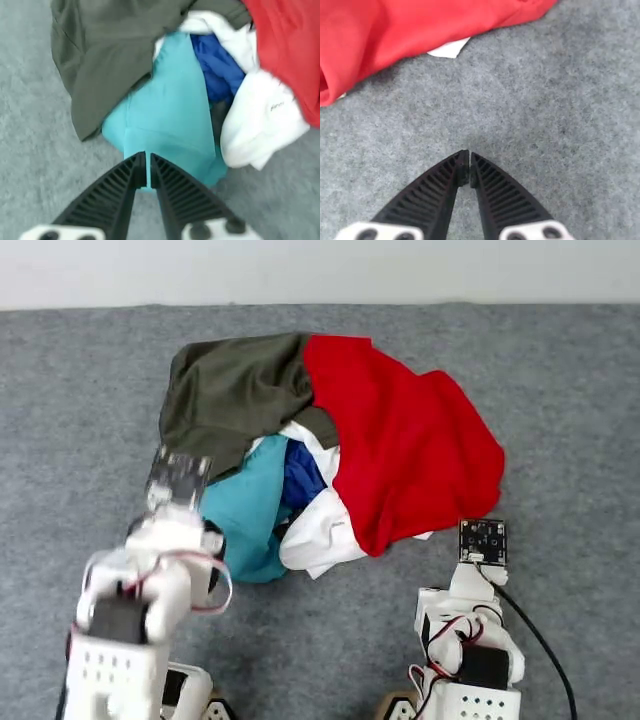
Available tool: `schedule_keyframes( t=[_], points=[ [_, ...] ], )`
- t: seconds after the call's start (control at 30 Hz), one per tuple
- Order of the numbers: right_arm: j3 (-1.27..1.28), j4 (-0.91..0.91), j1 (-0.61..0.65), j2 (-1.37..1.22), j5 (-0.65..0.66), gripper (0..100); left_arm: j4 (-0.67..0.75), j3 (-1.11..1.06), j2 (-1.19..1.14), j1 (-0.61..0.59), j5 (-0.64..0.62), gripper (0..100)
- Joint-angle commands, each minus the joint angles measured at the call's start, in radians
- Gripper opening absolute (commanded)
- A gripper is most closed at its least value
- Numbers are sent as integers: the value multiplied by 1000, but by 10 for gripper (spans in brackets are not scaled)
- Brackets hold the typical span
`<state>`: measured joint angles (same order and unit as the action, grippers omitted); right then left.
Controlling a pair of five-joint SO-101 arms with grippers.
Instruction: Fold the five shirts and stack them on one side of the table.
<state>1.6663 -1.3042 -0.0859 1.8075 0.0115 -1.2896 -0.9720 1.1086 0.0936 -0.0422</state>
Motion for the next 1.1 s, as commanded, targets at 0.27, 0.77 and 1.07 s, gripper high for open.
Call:
schedule_keyframes(
  t=[0.27, 0.77, 1.07],
  points=[
    [17, -4, -10, 7, -9, 9, -20, 455, -451, 6, 21, 36],
    [17, -4, -10, 7, -9, 9, 20, 696, -908, 78, 232, 269],
    [17, -4, -10, 7, -9, 9, 18, 1003, -1386, 78, 233, 272]
  ],
)
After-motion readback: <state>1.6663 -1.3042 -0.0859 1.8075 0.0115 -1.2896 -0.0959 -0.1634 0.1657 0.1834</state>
